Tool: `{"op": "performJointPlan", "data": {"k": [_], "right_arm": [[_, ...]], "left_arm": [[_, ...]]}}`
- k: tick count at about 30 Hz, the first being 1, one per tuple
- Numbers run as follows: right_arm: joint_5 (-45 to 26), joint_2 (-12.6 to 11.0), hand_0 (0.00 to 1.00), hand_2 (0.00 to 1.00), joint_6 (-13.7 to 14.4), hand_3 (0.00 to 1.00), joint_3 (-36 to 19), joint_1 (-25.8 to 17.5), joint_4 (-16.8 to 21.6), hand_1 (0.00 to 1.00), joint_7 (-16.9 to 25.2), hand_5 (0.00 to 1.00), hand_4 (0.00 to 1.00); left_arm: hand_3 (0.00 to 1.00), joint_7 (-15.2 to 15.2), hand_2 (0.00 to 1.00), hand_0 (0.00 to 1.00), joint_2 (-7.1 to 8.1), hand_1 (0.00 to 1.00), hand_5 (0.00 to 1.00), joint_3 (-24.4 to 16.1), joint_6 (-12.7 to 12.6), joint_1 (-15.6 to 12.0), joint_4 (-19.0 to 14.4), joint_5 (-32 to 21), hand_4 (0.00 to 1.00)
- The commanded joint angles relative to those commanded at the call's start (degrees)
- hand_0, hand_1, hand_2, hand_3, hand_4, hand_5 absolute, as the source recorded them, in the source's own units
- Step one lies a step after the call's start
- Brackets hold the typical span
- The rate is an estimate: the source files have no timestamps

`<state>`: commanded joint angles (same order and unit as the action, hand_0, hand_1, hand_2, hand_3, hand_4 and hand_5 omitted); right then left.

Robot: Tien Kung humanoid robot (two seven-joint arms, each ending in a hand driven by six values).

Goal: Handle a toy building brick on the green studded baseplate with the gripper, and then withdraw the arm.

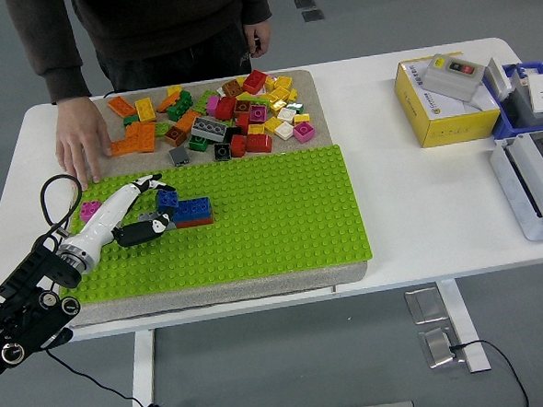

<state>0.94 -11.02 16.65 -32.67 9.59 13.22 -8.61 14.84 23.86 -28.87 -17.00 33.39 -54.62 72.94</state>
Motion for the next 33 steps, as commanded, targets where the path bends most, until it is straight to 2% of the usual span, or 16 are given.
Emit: {"op": "performJointPlan", "data": {"k": [17,33], "right_arm": [[-0.5,0.0,0.635,0.678,-0.1,0.655,0.6,0.1,0.0,0.562,0.4,0.998,0.588],[-1.0,-0.1,0.631,0.677,-0.1,0.653,0.8,0.0,-0.1,0.549,0.8,0.998,0.589]], "left_arm": [[0.579,0.3,0.984,0.998,-0.38,0.987,0.320,0.5,0.0,0.2,1.2,-0.7,0.455],[0.581,0.5,0.986,0.998,0.29,0.986,0.328,0.7,0.2,0.1,1.4,-0.9,0.457]]}}
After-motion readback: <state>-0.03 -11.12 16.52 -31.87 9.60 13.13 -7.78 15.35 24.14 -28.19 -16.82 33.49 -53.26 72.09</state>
